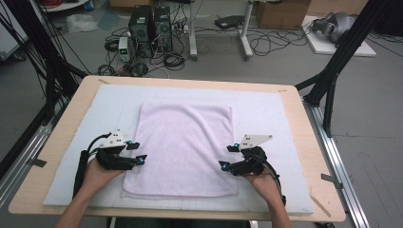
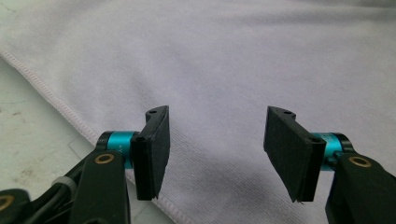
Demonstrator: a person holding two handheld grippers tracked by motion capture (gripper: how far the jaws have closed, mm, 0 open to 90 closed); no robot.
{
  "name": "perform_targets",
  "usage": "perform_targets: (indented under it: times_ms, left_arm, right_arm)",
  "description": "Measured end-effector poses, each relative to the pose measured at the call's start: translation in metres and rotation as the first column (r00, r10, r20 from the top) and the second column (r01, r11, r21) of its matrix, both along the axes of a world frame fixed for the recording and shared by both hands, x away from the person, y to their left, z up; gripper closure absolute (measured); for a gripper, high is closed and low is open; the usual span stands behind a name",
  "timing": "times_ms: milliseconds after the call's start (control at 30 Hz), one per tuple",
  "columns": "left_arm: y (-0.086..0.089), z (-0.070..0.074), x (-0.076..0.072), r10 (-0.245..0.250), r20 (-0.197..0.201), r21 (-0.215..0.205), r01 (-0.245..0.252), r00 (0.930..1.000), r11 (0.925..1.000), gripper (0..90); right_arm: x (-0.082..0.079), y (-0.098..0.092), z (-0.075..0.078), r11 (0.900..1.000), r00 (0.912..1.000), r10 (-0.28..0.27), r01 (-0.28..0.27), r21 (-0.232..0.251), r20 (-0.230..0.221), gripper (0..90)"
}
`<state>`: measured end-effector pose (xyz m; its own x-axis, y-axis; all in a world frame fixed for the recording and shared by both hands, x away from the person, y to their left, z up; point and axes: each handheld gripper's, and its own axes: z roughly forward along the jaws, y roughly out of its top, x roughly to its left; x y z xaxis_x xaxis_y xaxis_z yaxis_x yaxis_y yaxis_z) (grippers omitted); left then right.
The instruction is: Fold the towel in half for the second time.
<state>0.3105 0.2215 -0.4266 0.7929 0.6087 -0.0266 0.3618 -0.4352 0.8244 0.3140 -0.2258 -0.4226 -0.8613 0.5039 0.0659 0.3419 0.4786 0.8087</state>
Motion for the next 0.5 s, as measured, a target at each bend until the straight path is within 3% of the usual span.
perform_targets:
  times_ms: [333,500]
  left_arm:
    - [0.0041,0.0001,0.0004,0.018,0.009,0.018,-0.018,0.9998,0.9997,41.3]
    - [0.0006,0.0033,0.0072,0.013,0.01,0.005,-0.013,0.9999,0.9999,41.3]
  right_arm:
    - [-0.0004,0.0031,-0.0011,1.0,0.9998,0.015,-0.015,-0.02,0.01,30.7]
    - [0.0011,0.0004,0.0025,1.0,0.9997,0.011,-0.01,-0.019,0.022,30.8]
